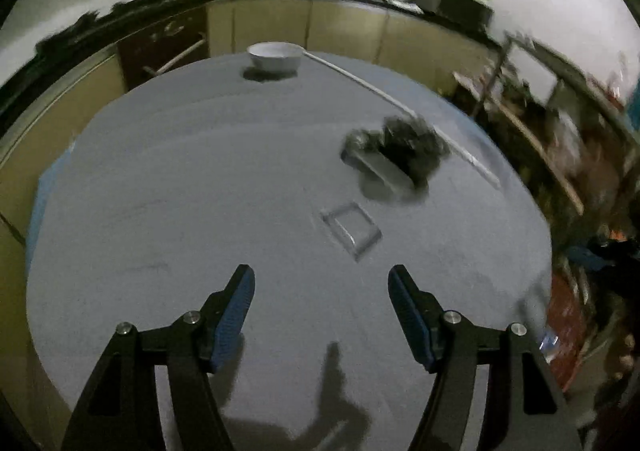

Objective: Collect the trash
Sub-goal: 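Move both tools back to the table and grasp the black plastic bag with the right tool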

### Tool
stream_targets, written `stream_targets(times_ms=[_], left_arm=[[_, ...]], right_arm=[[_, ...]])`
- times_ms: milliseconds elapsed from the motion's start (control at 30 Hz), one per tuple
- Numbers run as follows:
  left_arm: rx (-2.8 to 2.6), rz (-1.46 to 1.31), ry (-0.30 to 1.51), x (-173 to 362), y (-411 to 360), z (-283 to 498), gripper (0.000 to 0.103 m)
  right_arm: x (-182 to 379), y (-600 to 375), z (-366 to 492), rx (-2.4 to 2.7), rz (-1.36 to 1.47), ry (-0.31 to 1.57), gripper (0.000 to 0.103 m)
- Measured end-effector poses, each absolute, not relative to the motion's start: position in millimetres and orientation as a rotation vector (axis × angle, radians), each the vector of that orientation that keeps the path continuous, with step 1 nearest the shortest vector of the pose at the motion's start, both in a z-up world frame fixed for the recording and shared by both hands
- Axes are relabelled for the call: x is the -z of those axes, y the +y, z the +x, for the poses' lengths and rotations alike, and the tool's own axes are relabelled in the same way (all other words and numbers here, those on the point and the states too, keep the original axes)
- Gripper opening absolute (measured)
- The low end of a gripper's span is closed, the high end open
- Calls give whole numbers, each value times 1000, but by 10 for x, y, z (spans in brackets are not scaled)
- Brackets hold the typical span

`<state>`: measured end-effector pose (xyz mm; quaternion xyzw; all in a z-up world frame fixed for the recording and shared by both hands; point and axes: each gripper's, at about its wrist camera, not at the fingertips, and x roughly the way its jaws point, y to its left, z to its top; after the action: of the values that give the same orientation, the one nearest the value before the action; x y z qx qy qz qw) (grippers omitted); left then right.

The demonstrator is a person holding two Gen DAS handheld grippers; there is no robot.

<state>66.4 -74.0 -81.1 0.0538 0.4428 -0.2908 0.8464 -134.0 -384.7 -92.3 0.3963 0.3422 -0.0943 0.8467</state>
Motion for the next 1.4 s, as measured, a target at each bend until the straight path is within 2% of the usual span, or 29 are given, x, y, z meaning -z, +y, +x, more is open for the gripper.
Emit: stream_targets(times_ms=[200, 400, 533, 767, 800, 867, 933, 1000, 1100, 1400], left_arm=[[694, 71, 879, 701, -971, 833, 80], [743, 99, 870, 827, -1423, 989, 80], [770, 102, 945, 1100, -1606, 1203, 80], [831, 49, 953, 1284, -1590, 1295, 80], [835, 50, 950, 1299, -1581, 1299, 73], [843, 44, 940, 1314, -1557, 1299, 72], [848, 46, 937, 1309, -1551, 1297, 71], [850, 54, 928, 1303, -1548, 1282, 68], [854, 66, 915, 1273, -1525, 1242, 64], [860, 78, 873, 1041, -1338, 937, 63]], right_arm=[[814, -3619, -241, 110, 762, 775, 58], [892, -3584, 577, 78, 724, 838, 60], [1047, -3644, 1041, 54, 702, 919, 62], [1560, -3614, 1669, -33, 700, 1100, 63], [1655, -3604, 1731, -32, 690, 1136, 63], [1683, -3604, 1730, -57, 680, 1077, 64], [1759, -3582, 1712, -87, 683, 1072, 49], [1798, -3571, 1660, -106, 701, 1067, 44], [1805, -3596, 1495, -88, 709, 1040, 42], [1629, -3823, 523, -57, 867, 896, 41]])
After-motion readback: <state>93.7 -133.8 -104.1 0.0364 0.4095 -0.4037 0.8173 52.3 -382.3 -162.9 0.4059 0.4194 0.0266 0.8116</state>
